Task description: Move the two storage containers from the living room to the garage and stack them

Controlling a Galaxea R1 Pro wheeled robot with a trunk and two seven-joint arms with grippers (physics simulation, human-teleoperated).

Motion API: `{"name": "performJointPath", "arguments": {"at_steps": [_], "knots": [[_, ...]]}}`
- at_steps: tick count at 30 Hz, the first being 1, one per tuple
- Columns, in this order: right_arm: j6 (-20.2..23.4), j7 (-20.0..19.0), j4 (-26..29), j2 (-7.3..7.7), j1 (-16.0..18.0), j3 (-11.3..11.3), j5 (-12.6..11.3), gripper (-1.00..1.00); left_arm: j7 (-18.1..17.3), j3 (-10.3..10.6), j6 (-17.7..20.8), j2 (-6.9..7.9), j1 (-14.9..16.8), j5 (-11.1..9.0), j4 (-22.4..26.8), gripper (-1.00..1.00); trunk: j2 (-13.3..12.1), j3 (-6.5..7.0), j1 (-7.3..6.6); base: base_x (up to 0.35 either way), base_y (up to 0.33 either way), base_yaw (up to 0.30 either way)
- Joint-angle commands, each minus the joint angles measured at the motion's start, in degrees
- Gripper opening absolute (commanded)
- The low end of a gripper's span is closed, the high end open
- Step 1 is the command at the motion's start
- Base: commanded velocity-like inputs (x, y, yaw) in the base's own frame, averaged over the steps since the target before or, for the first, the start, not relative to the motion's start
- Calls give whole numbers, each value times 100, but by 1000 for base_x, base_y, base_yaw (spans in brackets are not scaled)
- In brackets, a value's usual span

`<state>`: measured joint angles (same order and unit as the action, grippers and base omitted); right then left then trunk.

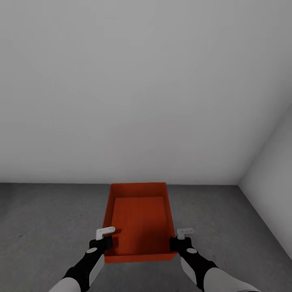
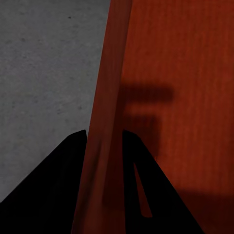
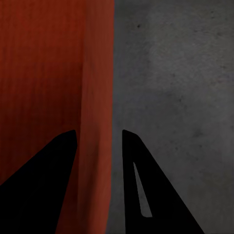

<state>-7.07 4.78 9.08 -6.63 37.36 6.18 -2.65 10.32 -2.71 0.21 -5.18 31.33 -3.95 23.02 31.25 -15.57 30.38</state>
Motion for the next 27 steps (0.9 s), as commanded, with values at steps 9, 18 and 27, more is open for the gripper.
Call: {"name": "performJointPath", "arguments": {"at_steps": [9, 18, 27], "knots": [[-23, 153, -29, 12, 6, -64, -60, -100, 23, -10, 5, 0, 3, -1, 309, -100, 9, -92, 1, 0, 0, 0], [-23, 153, -29, 12, 7, -62, -60, -100, 23, -8, 5, 0, 5, -1, 314, -100, 9, -175, 1, 0, 0, 0], [-23, 155, -29, 12, 8, -57, -60, -100, 14, -2, 5, 8, 4, -1, 325, -100, 9, -258, 1, 0, 0, 0]]}}
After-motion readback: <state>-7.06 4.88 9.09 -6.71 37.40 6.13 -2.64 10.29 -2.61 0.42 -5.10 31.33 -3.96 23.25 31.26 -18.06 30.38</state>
